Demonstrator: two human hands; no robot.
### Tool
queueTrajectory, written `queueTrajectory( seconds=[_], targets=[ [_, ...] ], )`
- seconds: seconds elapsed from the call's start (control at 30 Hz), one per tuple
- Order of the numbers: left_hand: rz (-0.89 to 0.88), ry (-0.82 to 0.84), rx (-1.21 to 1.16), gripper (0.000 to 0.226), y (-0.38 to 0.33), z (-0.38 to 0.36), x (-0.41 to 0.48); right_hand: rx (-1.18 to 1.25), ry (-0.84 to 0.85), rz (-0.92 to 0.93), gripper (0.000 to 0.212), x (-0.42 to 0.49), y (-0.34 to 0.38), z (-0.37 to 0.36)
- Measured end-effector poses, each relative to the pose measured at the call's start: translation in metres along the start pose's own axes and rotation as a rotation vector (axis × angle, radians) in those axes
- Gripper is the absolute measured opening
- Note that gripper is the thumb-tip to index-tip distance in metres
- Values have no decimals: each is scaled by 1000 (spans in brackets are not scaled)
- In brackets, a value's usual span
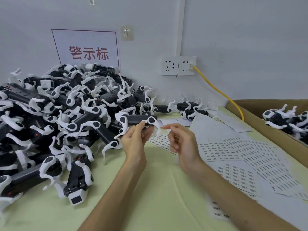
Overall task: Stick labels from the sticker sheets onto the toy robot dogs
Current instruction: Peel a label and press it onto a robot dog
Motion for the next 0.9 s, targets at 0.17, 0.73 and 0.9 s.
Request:
queueTrajectory(
  seconds=[0.17, 0.73, 0.9],
  targets=[
    [30, 161, 47, 41, 4, -16, -6, -226, -47, 39, 24, 2, 11, 8],
    [-199, 203, 329, 52, -5, -22, -9, -228, 162, 143, 38, 0, 13, -16],
    [-132, 199, 302, 50, 0, -19, -6, -259, 161, 167, 42, -1, 14, -16]
  ],
)
Point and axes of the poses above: each hand's wrist, its own x-axis towards the middle knuckle, its own z-axis out of the back of the hand, y = z × x, the point moved 10 cm from there along x, towards the middle knuckle, and after that the axes turned 5 degrees about -x, right-handed, at the moved point
